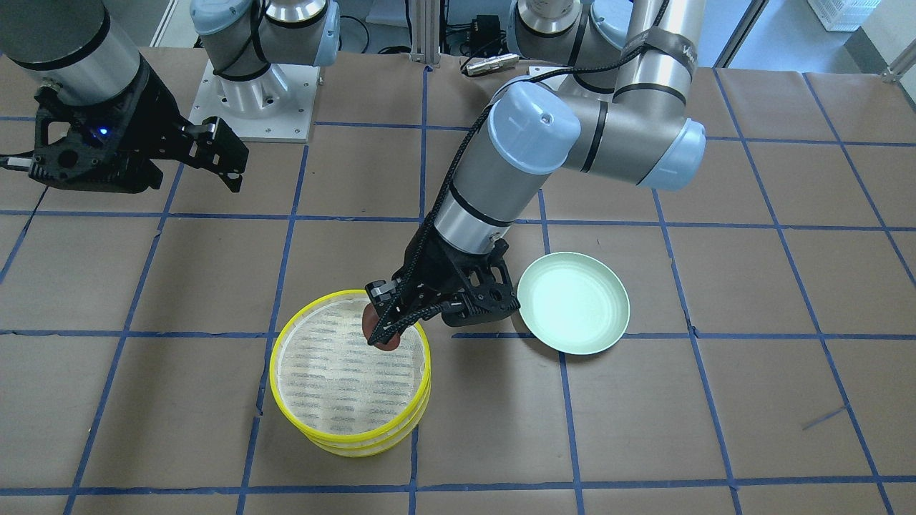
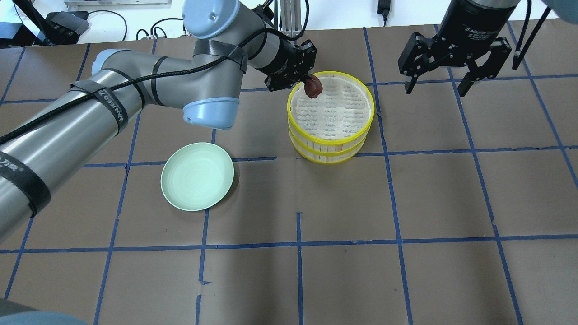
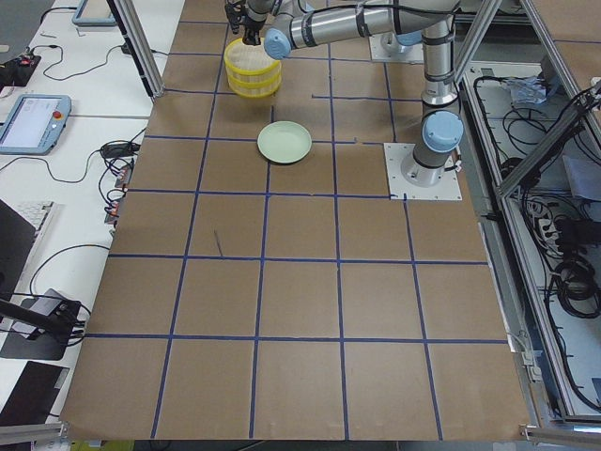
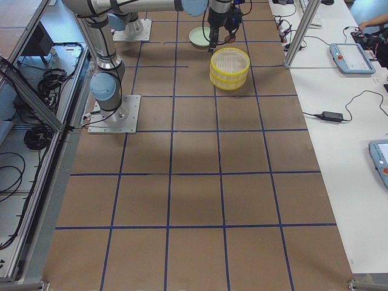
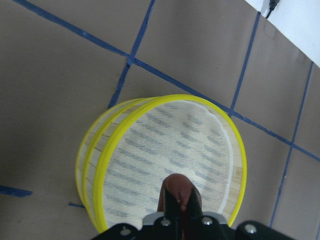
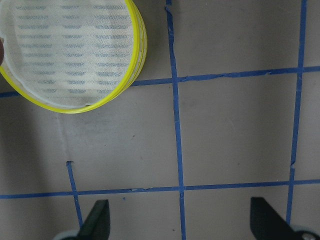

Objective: Place buns in different layers of steamer

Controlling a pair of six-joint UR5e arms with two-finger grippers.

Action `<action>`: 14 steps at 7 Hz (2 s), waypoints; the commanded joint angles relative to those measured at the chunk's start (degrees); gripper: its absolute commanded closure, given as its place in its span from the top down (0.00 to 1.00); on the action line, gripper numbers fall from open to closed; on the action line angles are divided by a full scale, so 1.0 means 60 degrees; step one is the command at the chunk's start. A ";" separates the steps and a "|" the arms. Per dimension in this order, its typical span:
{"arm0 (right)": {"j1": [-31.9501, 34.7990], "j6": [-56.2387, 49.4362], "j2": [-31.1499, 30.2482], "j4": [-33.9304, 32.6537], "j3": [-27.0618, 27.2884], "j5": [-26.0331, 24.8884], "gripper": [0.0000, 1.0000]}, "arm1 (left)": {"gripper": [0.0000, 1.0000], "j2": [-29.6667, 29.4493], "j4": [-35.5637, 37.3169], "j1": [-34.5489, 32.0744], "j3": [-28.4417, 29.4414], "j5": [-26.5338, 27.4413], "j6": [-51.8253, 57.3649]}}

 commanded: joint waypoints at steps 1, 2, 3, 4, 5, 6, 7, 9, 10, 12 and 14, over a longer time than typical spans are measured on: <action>0.0022 -0.0024 -0.0016 -0.0362 0.0159 -0.0024 1.00 | 0.94 -0.0295 0.0270 -0.0090 0.0177 -0.0032 -0.0102; 0.0080 0.0048 -0.0016 -0.0362 0.0173 -0.0038 1.00 | 1.00 -0.0237 0.0256 -0.0090 0.0206 -0.0061 -0.0159; 0.0096 0.0107 -0.0016 -0.0362 0.0188 -0.0169 1.00 | 1.00 -0.0237 0.0256 -0.0090 0.0206 -0.0076 -0.0203; 0.0110 0.0122 -0.0016 -0.0376 0.0232 -0.0199 1.00 | 1.00 -0.0237 0.0256 -0.0090 0.0206 -0.0091 -0.0204; 0.0096 0.0122 -0.0016 -0.0463 0.0261 -0.0199 1.00 | 1.00 -0.0237 0.0256 -0.0090 0.0221 -0.0091 -0.0204; 0.0096 0.0108 -0.0016 -0.0479 0.0261 -0.0185 1.00 | 1.00 -0.0237 0.0256 -0.0090 0.0221 -0.0106 -0.0204; 0.0096 0.0122 -0.0016 -0.0479 0.0276 -0.0199 1.00 | 1.00 -0.0237 0.0256 -0.0090 0.0221 -0.0120 -0.0204; 0.0096 0.0137 -0.0016 -0.0479 0.0261 -0.0170 1.00 | 1.00 -0.0222 0.0256 -0.0090 0.0250 -0.0120 -0.0204; 0.0096 0.0123 -0.0016 -0.0479 0.0261 -0.0170 1.00 | 1.00 -0.0149 0.0256 -0.0076 0.0279 -0.0106 -0.0059; 0.0096 0.0137 -0.0016 -0.0479 0.0261 -0.0170 1.00 | 1.00 0.0361 -0.0266 0.0491 -0.0056 -0.0004 0.3581; 0.0096 0.0137 -0.0016 -0.0479 0.0261 -0.0155 1.00 | 1.00 0.1400 -0.2706 0.1574 -0.0072 -0.0018 0.6140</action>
